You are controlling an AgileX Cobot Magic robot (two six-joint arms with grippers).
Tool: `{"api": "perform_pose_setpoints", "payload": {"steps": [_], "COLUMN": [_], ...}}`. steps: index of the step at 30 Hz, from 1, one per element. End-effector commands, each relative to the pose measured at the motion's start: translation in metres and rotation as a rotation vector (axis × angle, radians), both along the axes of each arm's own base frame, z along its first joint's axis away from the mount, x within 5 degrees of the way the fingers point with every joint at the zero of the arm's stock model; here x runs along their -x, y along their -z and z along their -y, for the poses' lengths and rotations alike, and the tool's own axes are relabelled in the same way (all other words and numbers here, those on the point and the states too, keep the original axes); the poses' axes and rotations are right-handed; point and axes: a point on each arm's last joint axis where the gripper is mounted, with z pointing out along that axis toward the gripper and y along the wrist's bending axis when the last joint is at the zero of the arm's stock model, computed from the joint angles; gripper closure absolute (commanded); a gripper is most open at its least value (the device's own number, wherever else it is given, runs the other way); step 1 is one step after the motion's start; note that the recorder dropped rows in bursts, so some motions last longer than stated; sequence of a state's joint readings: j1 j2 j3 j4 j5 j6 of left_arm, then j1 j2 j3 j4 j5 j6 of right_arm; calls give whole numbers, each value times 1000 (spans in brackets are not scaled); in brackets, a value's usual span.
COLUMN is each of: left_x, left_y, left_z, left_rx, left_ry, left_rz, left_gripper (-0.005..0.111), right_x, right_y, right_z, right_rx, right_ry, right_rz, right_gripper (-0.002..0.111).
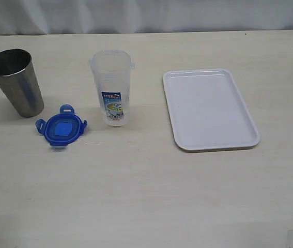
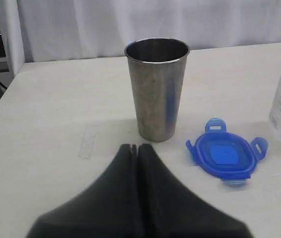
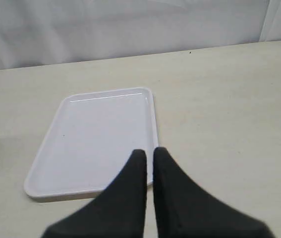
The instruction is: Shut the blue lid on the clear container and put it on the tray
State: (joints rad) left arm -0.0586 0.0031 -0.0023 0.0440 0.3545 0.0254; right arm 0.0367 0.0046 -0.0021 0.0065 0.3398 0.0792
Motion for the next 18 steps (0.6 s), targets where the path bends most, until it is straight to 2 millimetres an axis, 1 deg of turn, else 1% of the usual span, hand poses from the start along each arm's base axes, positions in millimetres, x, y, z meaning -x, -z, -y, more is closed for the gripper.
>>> {"api": "perform_pose_setpoints", "payload": {"steps": [1, 4, 9, 13, 14, 18], "left_x": [-2, -3, -1, 4, 5, 9], "left_y": [-8, -17, -43, -57, -60, -69], "left_z": [0, 1, 2, 2, 2, 2], "left_rx": [-3, 7, 22, 44, 77, 313], "left_ry": [1, 5, 19, 27, 31, 64], "left_rz": [97, 196, 482, 649, 676, 765], "left_gripper": [107, 107, 107, 107, 107, 107], "right_x": [0, 0, 0, 0, 0, 0], "right_y": [1, 1, 1, 1, 1, 1], "right_z": [0, 0, 0, 0, 0, 0], "right_rx": [-6, -6, -6, -6, -6, -6], "right_ry": [1, 1, 1, 1, 1, 1], "right_rz": [1, 1, 1, 1, 1, 1], "right_gripper": [104, 104, 104, 104, 104, 104]}}
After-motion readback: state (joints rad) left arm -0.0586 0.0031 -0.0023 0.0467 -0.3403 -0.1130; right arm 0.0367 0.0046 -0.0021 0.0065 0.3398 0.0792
